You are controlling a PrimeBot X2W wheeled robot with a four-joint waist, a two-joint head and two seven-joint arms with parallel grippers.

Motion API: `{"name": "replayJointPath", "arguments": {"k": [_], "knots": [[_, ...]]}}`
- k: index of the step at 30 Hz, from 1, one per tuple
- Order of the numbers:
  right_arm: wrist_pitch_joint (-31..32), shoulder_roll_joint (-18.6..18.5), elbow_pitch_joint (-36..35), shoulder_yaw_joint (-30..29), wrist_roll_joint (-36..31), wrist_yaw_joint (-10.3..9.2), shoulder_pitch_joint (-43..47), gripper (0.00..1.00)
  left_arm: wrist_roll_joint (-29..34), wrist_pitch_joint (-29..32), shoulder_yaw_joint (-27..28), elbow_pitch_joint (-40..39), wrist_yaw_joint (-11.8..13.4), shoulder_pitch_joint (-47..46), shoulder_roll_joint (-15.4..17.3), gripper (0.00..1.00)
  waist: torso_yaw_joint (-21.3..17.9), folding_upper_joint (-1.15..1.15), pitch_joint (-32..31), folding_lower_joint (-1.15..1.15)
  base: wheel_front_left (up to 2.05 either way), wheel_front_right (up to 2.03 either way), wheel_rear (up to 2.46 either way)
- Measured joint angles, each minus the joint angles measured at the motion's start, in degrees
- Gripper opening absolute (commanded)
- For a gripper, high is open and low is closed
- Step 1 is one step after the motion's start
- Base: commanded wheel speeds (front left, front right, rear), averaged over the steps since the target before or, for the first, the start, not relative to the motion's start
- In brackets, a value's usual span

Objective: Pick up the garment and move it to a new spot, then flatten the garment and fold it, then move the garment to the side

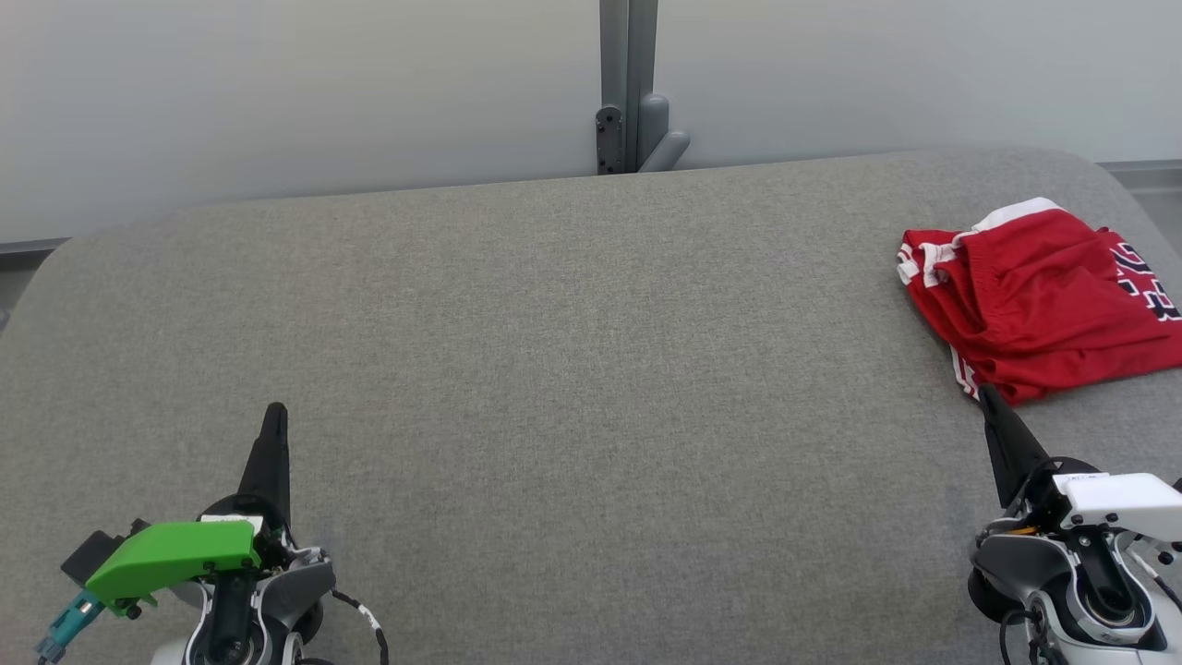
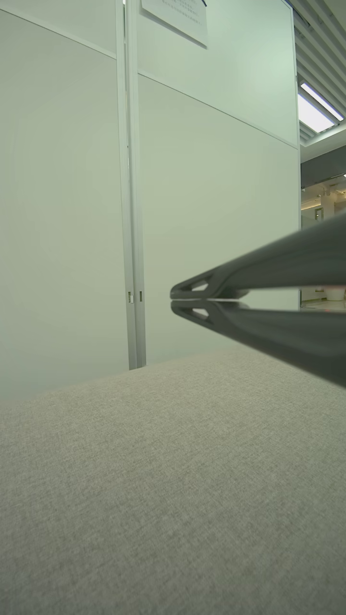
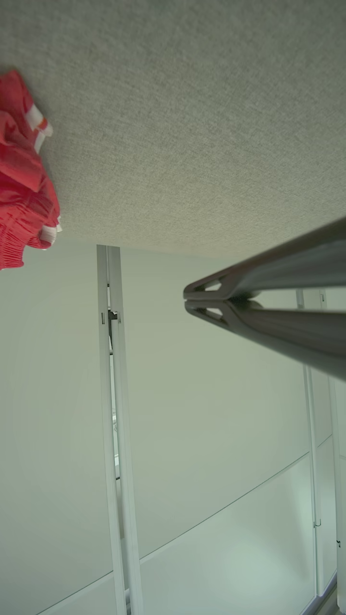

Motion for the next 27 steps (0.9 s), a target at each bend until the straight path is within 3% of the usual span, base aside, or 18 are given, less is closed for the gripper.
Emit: {"name": "replayJointPath", "arguments": {"k": [27], "knots": [[0.2, 0.2, 0.0, -0.3, -0.2, 0.0, 0.0, 0.0, 0.0, 0.0, 0.0, 0.0, 0.0, 0.0, 0.0, 0.0, 0.0, 0.0, 0.0, 0.0, 0.0, 0.0, 0.0]]}}
